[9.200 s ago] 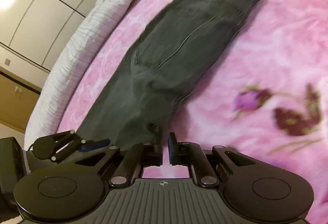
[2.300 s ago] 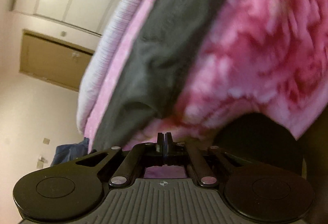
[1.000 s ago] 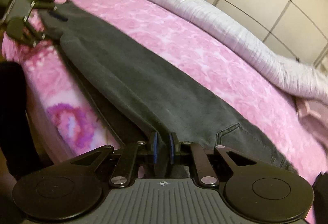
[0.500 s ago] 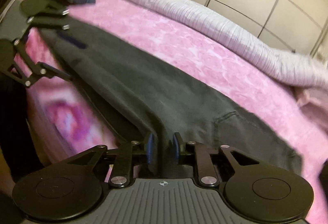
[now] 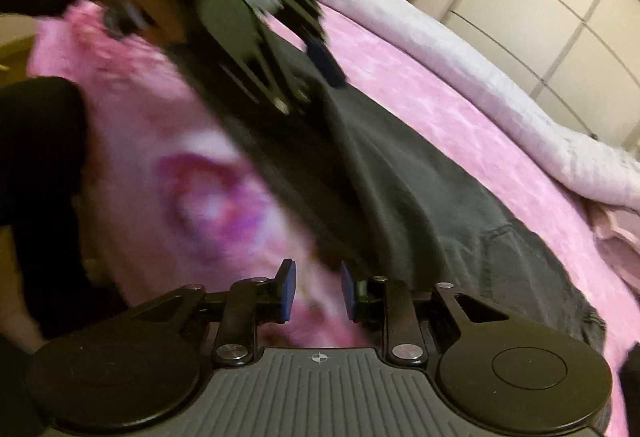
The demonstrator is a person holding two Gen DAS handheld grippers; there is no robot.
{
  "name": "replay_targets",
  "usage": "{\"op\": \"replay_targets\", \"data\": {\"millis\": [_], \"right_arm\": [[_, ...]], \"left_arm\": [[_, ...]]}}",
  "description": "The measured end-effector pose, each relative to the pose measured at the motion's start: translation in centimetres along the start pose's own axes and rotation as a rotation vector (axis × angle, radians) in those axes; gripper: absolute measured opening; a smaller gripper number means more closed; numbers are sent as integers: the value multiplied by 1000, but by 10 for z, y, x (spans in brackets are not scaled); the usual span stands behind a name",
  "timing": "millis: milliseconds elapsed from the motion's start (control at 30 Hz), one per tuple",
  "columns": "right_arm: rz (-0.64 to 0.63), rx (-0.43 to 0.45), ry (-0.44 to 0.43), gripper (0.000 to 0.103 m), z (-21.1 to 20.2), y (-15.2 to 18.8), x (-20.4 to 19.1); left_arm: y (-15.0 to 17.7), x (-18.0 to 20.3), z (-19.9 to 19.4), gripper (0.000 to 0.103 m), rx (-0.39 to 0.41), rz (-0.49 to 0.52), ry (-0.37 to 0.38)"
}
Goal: Fold clothes
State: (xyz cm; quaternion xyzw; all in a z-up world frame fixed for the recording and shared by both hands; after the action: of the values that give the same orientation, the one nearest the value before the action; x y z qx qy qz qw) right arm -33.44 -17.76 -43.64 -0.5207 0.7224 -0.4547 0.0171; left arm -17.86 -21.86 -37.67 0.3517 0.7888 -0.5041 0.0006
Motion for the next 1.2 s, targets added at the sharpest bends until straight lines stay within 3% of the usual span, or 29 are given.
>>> {"op": "replay_targets", "data": {"millis": [100,200,333,433,567,667,800,933,1000,1033,1067,1133,1200], "right_arm": [[-194,-71,102,30,9,5,5],[-340,-147,122,30,12,11,7],[-412,-170,181,31,14,4,8],[-396,-141,76,33,12,-1,-13],[-413,-89,5,34,6,-11,-37],[-427,-127,68,44,20,-9,-23],[-380,-234,148,48,34,-2,13],[-282,-295,80,48,34,2,23],[-203,-296,39,36,30,-3,22],[-195,-285,24,20,25,-3,20],[-194,-270,10,10,19,-2,18],[-179,-242,-29,0,7,2,14],[-163,-233,-69,0,-2,10,8]], "left_arm": [[-3,1,0,45,6,17,-6],[-1,4,0,45,8,30,-9],[2,7,-2,45,20,12,-5],[1,5,-2,45,23,-4,3],[-2,2,-1,45,24,4,8],[-2,1,1,45,20,11,11],[-1,2,-1,46,23,14,12],[1,5,1,46,20,19,10],[2,6,0,46,18,18,7],[3,6,-1,46,17,18,7],[4,6,0,46,14,18,6],[6,5,0,46,9,19,4],[7,4,1,46,4,20,2]]}}
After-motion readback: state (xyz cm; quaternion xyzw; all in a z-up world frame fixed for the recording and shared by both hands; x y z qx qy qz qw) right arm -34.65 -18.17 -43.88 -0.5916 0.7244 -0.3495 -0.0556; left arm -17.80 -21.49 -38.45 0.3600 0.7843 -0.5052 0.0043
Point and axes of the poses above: each gripper's, at about its wrist camera, not at the fingertips, and z roughly the way its jaws point, x to its right, y to its underside, the point moved 9 cm from there along z, roughly the way its jaws point, and after that the axes turned 7 degrees about x, right-handed, at the moved point
